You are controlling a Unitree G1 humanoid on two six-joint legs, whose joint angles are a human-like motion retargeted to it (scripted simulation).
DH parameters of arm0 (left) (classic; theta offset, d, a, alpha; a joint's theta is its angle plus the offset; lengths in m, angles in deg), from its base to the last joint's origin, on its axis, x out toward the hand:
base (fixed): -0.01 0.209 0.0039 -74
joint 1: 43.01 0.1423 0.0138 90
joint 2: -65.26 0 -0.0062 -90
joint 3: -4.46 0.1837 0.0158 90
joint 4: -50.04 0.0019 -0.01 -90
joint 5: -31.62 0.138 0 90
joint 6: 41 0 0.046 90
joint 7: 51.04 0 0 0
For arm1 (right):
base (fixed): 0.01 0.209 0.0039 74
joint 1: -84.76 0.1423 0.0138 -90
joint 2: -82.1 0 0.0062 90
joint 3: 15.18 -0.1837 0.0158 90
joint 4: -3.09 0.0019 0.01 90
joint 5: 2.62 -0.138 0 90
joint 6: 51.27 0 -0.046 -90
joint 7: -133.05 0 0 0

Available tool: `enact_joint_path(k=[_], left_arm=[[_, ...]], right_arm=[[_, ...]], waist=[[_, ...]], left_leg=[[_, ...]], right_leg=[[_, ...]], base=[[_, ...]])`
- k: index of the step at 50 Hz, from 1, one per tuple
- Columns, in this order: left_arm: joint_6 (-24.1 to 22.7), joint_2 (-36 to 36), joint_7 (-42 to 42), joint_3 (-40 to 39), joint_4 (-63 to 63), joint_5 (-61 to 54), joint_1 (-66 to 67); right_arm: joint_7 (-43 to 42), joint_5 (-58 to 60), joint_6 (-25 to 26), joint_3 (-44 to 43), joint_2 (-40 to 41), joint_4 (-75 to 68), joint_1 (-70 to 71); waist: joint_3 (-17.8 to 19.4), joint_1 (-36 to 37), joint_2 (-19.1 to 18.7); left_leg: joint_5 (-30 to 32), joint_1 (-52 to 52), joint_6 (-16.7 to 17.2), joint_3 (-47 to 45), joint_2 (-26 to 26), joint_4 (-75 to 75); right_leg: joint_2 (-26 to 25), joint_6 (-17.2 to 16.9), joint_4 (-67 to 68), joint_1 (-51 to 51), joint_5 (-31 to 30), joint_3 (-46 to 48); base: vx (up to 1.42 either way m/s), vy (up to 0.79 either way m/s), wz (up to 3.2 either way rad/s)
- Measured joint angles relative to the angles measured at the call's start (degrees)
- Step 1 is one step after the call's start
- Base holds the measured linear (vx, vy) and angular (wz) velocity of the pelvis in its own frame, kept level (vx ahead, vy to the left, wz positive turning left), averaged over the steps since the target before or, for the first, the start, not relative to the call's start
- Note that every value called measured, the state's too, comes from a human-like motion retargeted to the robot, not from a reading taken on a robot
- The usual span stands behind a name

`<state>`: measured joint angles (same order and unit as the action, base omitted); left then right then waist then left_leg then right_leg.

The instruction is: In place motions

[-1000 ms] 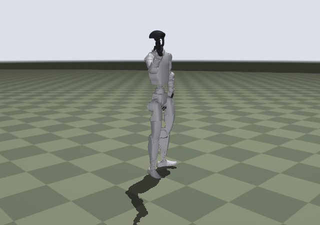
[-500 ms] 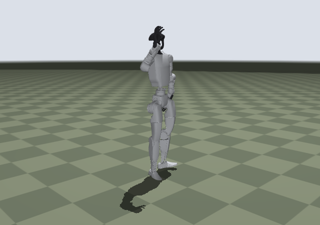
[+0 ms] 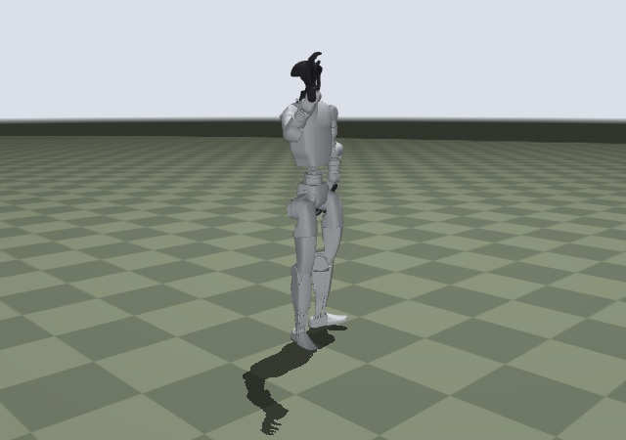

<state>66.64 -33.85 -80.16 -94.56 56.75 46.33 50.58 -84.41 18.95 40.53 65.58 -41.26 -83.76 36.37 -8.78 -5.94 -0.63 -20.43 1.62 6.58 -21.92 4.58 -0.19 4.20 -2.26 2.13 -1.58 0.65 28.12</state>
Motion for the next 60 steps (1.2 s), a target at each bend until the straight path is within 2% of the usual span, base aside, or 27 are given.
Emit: enact_joint_path(k=[7, 10, 13, 17, 22, 25, 27, 30, 35, 38, 43, 48, 52, 55, 58, 60], left_arm=[[0.3, 0.2, 0.1, 0.0, -0.1, 0.1, -0.2], [0.1, -0.1, 0.1, 0.0, -0.9, -0.2, -0.6], [-0.1, -0.3, -0.2, 0.4, -1.9, -0.2, -1.2], [-0.4, -0.1, -0.4, 1.3, -2.7, 0.4, -1.9], [-0.4, 0.2, -0.4, 1.7, -2.4, 0.6, -2.1], [-0.4, 0.2, -0.5, 1.5, -2.0, 0.2, -1.8], [-0.3, 0.2, -0.3, 1.3, -1.5, -0.2, -1.5], [-0.3, 0.3, -0.2, 1.1, -0.5, -0.7, -0.9], [0.3, 0.4, -0.3, 1.3, 0.7, 0.0, -0.5], [0.4, 0.5, -0.1, 1.7, 0.7, 0.4, -0.3], [0.2, 0.3, -0.1, 1.9, 0.1, 0.4, -1.0], [-0.2, -0.1, -0.5, 2.1, -1.6, 0.2, -2.1], [-0.6, -0.1, -0.6, 2.5, -2.6, 0.0, -2.5], [-0.7, 0.0, -0.6, 2.9, -2.6, 0.0, -2.8], [-0.6, 0.0, -0.8, 3.2, -2.5, 0.1, -3.0], [-0.6, 0.1, -0.7, 3.3, -2.4, 0.2, -3.0]], right_arm=[[-3.4, 20.1, -5.5, 4.4, -13.6, 10.9, 3.0], [-5.8, 21.7, -6.3, 5.1, -15.5, 10.1, 3.2], [-5.9, 18.9, -5.7, 4.9, -14.4, 4.5, 2.4], [-5.9, 12.6, -1.5, 3.5, -9.4, -7.5, 1.7], [0.5, -5.6, 2.5, 1.7, 1.3, -20.5, 2.9], [5.2, -16.3, 0.9, 0.2, 4.8, -21.0, 2.4], [5.3, -17.0, -3.0, 0.3, 4.7, -19.4, 1.8], [1.4, -11.0, -5.9, 2.1, 1.8, -16.0, 1.5], [-0.5, 7.8, -3.2, 5.8, -6.8, -6.3, 2.3], [-2.5, 16.9, -4.1, 7.8, -12.3, -0.7, 3.2], [-4.5, 22.3, -5.0, 9.0, -16.6, 3.3, 3.6], [-3.1, 16.8, -2.4, 6.5, -12.0, -1.0, 1.5], [0.8, 4.0, 1.5, 3.7, -2.9, -7.0, 0.4], [7.6, -7.7, 3.0, 1.3, 3.4, -9.8, -0.2], [15.4, -12.0, 1.3, -1.4, 5.6, -9.1, -3.7], [17.2, -11.2, -2.7, -3.2, 5.7, -7.6, -7.9]], waist=[[-0.1, 0.2, 0.3], [0.0, 0.5, 0.4], [0.2, 0.7, 0.5], [0.1, 0.9, 1.0], [-0.5, 1.1, 1.4], [-0.4, 1.2, 1.4], [-0.4, 1.1, 1.3], [-0.3, 0.8, 0.9], [0.2, 0.2, 0.2], [0.3, 0.0, 0.0], [0.7, -0.2, -0.2], [1.2, -0.2, -0.3], [1.2, -0.2, -0.2], [1.2, -0.1, -0.1], [1.5, -0.3, -0.2], [1.7, -0.5, -0.2]], left_leg=[[-0.2, -0.1, 0.2, 0.1, -0.1, 0.0], [-0.3, -0.1, 0.2, 0.4, -0.1, 0.1], [-0.3, -0.2, 0.2, 0.9, -0.2, 0.2], [-0.3, -0.5, 0.2, 1.6, -0.4, 0.4], [-0.3, -0.7, 0.1, 2.0, -0.7, 0.5], [-0.4, -0.6, 0.1, 2.1, -0.8, 0.5], [-0.6, -0.5, 0.1, 1.9, -0.8, 0.5], [-0.7, -0.3, 0.1, 1.5, -0.8, 0.4], [-1.1, -0.2, 0.2, 0.7, -0.7, 0.2], [-1.2, -0.2, 0.3, 0.5, -0.7, 0.1], [-1.4, -0.3, 0.3, 0.6, -0.7, 0.3], [-1.4, -0.4, 0.3, 0.9, -0.7, 0.3], [-1.4, -0.4, 0.4, 0.9, -0.8, 0.3], [-1.4, -0.3, 0.4, 0.9, -0.8, 0.3], [-1.5, -0.2, 0.4, 0.9, -0.8, 0.3], [-1.5, -0.2, 0.4, 1.0, -0.8, 0.4]], right_leg=[[0.1, 0.0, 0.0, 0.1, 0.2, 0.2], [0.1, -0.1, 0.0, 0.4, 0.2, 0.6], [0.2, -0.1, -0.1, 0.9, 0.3, 1.2], [0.4, -0.2, -0.3, 1.3, 0.5, 2.1], [0.5, -0.2, -0.4, 1.5, 0.5, 2.6], [0.6, -0.2, -0.4, 1.6, 0.5, 2.6], [0.6, -0.2, -0.4, 1.5, 0.5, 2.4], [0.5, -0.1, -0.3, 1.2, 0.3, 1.7], [0.5, 0.0, 0.0, 0.4, 0.1, 0.5], [0.5, 0.0, 0.1, 0.0, 0.0, 0.1], [0.6, -0.1, 0.0, 0.1, -0.1, 0.3], [0.7, -0.1, 0.0, 0.4, -0.1, 0.8], [0.7, -0.1, -0.1, 0.5, -0.1, 0.9], [0.7, -0.1, -0.1, 0.6, -0.1, 0.8], [0.7, -0.1, -0.1, 0.8, -0.1, 0.8], [0.7, -0.1, -0.2, 0.9, -0.1, 0.8]], base=[[0.0, 0.0, 0.0], [0.0, 0.0, 0.0], [0.0, -0.01, 0.12], [-0.01, -0.01, 0.15], [0.0, 0.0, 0.0], [0.0, 0.0, 0.0], [0.0, 0.0, 0.0], [-0.01, 0.0, -0.14], [-0.01, 0.0, -0.17], [0.0, 0.0, 0.0], [0.0, 0.0, 0.0], [0.0, 0.0, 0.0], [0.0, 0.0, 0.0], [0.0, 0.0, 0.0], [0.0, 0.0, 0.0], [0.0, 0.0, 0.0]])
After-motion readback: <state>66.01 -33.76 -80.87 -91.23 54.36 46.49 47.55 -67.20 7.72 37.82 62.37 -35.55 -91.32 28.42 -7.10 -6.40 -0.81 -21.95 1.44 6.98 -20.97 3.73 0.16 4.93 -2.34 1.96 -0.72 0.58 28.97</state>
